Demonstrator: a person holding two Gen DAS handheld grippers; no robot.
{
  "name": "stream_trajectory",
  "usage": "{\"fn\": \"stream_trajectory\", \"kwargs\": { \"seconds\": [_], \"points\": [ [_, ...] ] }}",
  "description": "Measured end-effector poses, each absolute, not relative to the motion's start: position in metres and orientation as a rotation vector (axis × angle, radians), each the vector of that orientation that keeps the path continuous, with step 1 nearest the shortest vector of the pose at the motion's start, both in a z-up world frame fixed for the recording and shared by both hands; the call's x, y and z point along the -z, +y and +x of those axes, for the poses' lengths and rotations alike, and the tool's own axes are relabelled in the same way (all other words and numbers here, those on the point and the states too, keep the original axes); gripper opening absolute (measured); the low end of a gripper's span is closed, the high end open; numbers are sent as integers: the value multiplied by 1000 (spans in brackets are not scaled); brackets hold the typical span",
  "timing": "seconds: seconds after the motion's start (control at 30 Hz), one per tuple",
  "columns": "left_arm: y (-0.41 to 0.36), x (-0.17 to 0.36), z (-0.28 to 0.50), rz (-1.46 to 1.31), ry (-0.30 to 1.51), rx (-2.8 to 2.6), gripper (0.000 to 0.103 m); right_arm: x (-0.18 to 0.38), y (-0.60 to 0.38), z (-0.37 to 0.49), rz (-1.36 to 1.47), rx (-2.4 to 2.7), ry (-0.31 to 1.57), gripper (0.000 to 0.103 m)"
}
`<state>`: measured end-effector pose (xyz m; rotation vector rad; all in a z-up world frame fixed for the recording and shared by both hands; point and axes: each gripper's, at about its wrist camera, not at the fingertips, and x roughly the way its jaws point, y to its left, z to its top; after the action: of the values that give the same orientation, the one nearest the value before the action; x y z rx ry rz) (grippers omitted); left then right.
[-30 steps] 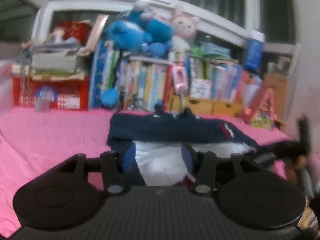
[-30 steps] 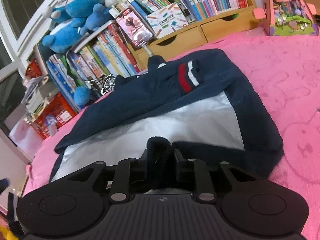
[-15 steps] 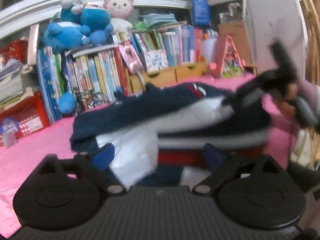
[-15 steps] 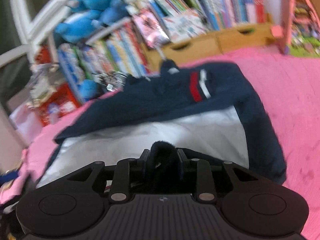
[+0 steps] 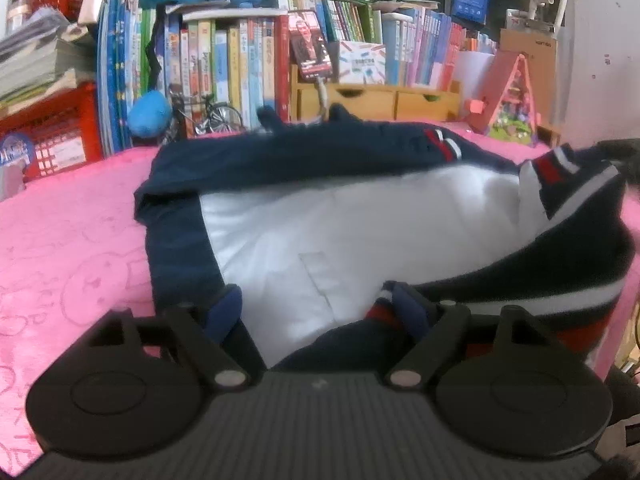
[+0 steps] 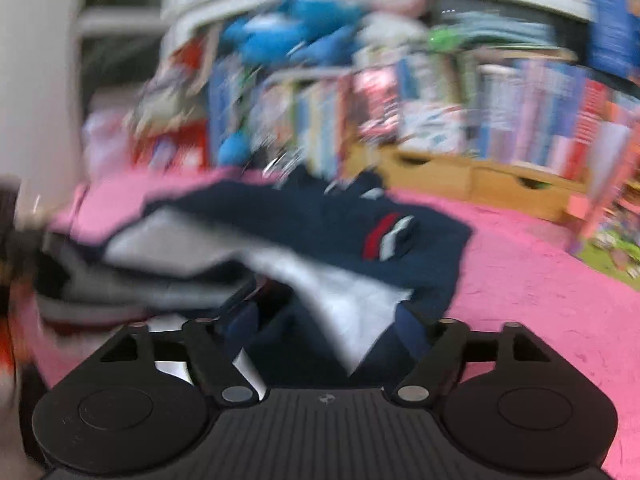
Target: Fold clothes
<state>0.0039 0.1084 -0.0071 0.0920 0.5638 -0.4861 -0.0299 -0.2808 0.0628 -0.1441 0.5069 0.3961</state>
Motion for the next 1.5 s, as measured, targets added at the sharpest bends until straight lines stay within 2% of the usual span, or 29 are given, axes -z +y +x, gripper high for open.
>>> {"fn": "stream_trajectory", "kwargs": {
  "seconds": [0.07, 0.2, 0.33, 0.4, 0.5, 0.57, 0.67, 0.83, 0.87, 0.93, 0.97, 1.0, 1.1, 1.17, 1.2, 1.23, 1.27, 1.4, 1.5],
  "points": [
    [109, 7, 6, 78, 569, 489, 83, -53, -258, -26, -260, -439, 523, 92],
    [107, 8, 9, 71, 571, 488, 83, -34, -219, -4, -451, -476, 509, 98],
    [107, 8, 10, 66, 571, 488, 84, -28, -210, 24, -345, -503, 540, 101],
    [108, 8, 10, 59, 570, 489, 84, -24, -215, 32, -255, -510, 573, 98],
    [118, 5, 9, -16, 569, 531, 83, -19, -225, 35, -152, -507, 622, 86],
    [136, -1, 9, -189, 575, 637, 84, -18, -229, 36, -128, -483, 639, 72],
    [152, -12, 11, -333, 566, 768, 94, -15, -230, 34, -139, -456, 654, 72],
    [106, -6, 8, 156, 662, 793, 95, -13, -227, 32, -157, -444, 653, 74],
    [98, -1, 8, 215, 660, 801, 101, -12, -227, 32, -157, -442, 654, 75],
    [91, 1, 13, 216, 674, 805, 100, -12, -226, 31, -161, -439, 652, 75],
    [89, -1, 15, 196, 682, 794, 92, -12, -225, 30, -162, -437, 652, 75],
    [89, -3, 16, 175, 680, 776, 65, -12, -225, 30, -161, -435, 652, 75],
    [91, -11, 9, 131, 647, 699, 27, -12, -224, 28, -155, -428, 649, 71],
    [102, -22, 1, 67, 605, 667, 20, -14, -223, 22, -145, -411, 637, 50],
    [108, -28, -2, 30, 582, 654, 17, -15, -224, 18, -138, -393, 632, 43],
    [114, -34, -6, -7, 559, 641, 17, -16, -224, 14, -137, -364, 628, 23],
    [121, -41, -9, -42, 529, 632, 17, -18, -225, 9, -135, -337, 623, 15],
    [143, -66, -16, -94, 390, 541, 17, -34, -248, -6, -25, -255, 574, 11],
    [151, -65, -9, -123, 387, 438, 17, -45, -269, -12, 33, -163, 555, 11]
  ]
}}
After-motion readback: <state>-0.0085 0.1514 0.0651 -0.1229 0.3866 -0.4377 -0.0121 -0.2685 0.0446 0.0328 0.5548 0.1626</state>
